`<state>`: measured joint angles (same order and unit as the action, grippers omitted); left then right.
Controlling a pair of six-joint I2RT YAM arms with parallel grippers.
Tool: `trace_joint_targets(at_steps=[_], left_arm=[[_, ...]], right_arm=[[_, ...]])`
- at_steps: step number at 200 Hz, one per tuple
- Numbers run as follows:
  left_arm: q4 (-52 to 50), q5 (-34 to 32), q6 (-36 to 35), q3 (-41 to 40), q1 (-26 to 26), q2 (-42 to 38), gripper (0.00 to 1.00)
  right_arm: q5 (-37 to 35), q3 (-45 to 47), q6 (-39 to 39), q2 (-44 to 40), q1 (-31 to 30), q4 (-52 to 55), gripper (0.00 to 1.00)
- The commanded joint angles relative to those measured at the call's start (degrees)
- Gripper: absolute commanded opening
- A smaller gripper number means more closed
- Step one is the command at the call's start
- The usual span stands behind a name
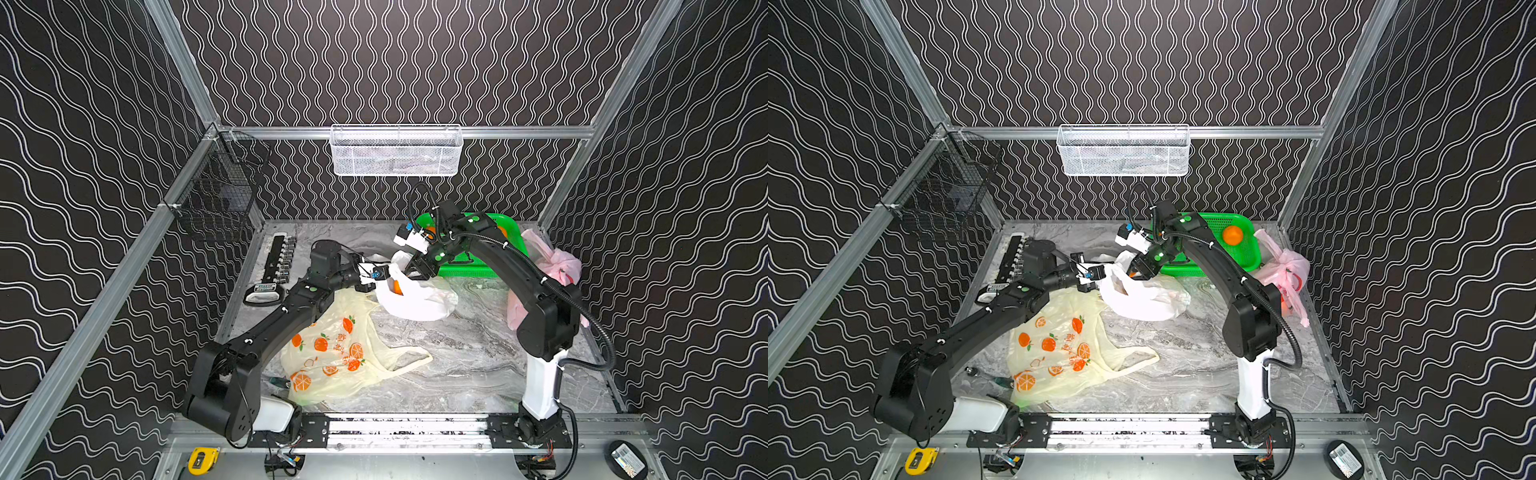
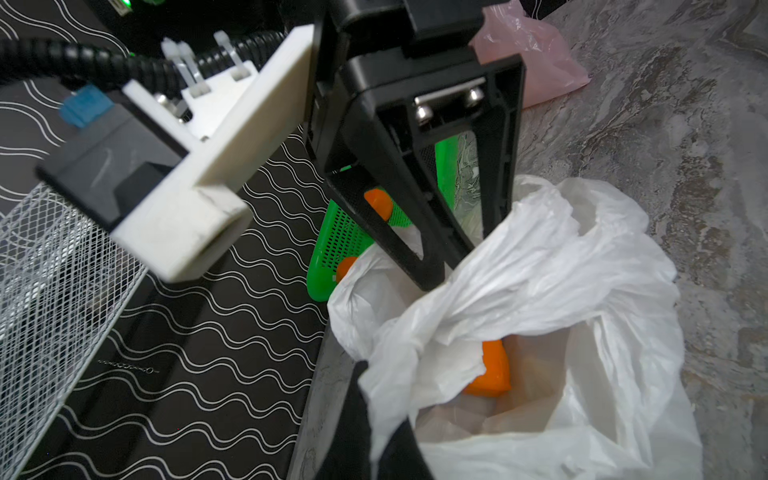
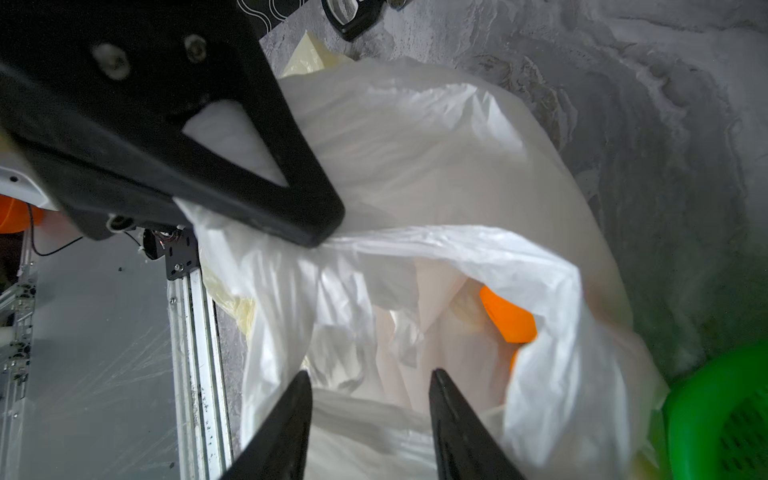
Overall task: Place the oranges into plastic bags & tie knots
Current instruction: Tie the plastic bag at the center of the board.
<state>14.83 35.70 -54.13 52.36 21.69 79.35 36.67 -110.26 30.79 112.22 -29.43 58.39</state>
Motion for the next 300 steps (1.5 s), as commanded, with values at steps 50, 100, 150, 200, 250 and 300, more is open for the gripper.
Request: trace_joint_targets(at_steps=[50, 100, 150, 200, 250, 300], left_arm=[[6.67, 1.83, 6.03, -3.38, -0.16, -2.50, 0.00], [6.17, 1.95, 6.34, -3.31, -0.16, -2.60, 0.00], [5.35, 2.19, 6.92, -4.05, -0.16, -3.54, 0.00], [3.20, 1.19, 5.70, -4.51, -0.16, -4.25, 0.00], [2.40, 1.12, 4.65, -4.24, -0.16, -4.17, 0.00], [2.07, 2.35, 4.22, -3.93, -0.16, -4.02, 0.00]], right_arm=[[-5.01, 12.05, -2.07, -6.75, -2.22, -21.31, 0.49], [-4.38, 15.83, 0.41, -6.88, -2.91, -21.74, 0.61], [-7.33, 19.29, -2.26, -8.24, -3.37, -28.59, 0.63], [-7.33, 21.38, -2.39, -16.01, -3.33, -30.05, 0.53], [-11.16, 19.74, -3.68, -14.87, -2.75, -27.36, 0.36], [-11.76, 11.17, -3.55, -7.08, -2.76, -21.66, 0.32]])
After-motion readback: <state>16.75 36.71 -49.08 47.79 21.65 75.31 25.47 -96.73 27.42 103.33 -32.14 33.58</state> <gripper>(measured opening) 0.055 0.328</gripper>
